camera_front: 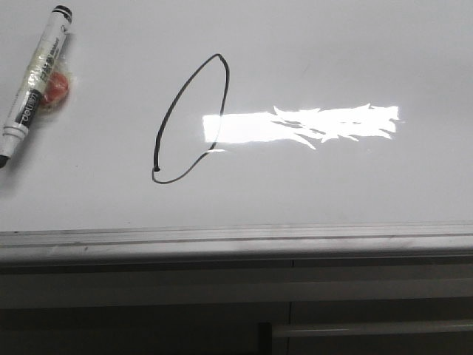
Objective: Write number 0 on whiteboard
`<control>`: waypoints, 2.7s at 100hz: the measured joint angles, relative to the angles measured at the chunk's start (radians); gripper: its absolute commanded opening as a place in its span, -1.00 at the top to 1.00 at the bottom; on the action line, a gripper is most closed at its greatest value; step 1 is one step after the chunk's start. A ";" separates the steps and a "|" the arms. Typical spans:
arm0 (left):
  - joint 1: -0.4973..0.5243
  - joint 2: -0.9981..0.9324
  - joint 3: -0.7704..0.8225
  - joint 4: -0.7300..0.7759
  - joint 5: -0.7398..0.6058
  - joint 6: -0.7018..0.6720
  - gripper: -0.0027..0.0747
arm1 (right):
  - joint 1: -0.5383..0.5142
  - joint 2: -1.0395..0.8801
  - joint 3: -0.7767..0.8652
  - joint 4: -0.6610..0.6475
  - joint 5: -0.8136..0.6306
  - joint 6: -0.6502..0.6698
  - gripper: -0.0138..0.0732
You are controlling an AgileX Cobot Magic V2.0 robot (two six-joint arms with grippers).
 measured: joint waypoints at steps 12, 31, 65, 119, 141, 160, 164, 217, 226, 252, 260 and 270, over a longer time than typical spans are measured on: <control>0.000 0.000 -0.087 0.055 0.026 0.006 0.98 | 0.000 -0.156 0.075 -0.043 0.011 0.025 0.83; 0.000 -0.010 -0.227 0.205 0.176 0.006 0.98 | 0.000 -0.396 0.187 -0.071 0.049 0.037 0.83; -0.002 -0.275 -0.362 0.360 0.635 -0.002 0.98 | 0.000 -0.469 0.270 -0.090 0.243 0.050 0.84; -0.090 -0.842 -0.367 0.337 1.231 -0.097 0.98 | 0.000 -0.469 0.270 -0.091 0.362 0.054 0.84; -0.090 -0.868 -0.367 0.324 1.231 -0.097 0.98 | 0.000 -0.469 0.270 -0.091 0.363 0.054 0.84; -0.090 -0.870 -0.367 0.322 1.231 -0.097 0.98 | 0.000 -0.469 0.270 -0.091 0.365 0.054 0.84; -0.083 -0.875 -0.367 0.324 1.231 -0.097 0.98 | 0.000 -0.469 0.270 -0.091 0.365 0.054 0.84; 0.184 -0.950 -0.336 0.333 1.201 -0.097 0.98 | 0.000 -0.469 0.270 -0.092 0.367 0.056 0.84; 0.205 -0.950 -0.290 0.300 1.162 -0.086 0.98 | 0.000 -0.469 0.270 -0.092 0.367 0.056 0.84; 0.284 -0.964 -0.083 -0.019 1.062 0.190 0.98 | 0.000 -0.469 0.270 -0.092 0.367 0.056 0.84; 0.308 -0.996 -0.022 -0.062 1.044 0.219 0.98 | 0.000 -0.469 0.270 -0.092 0.367 0.056 0.84; 0.338 -1.052 0.041 -0.098 1.052 0.231 0.98 | 0.000 -0.469 0.270 -0.094 0.367 0.056 0.84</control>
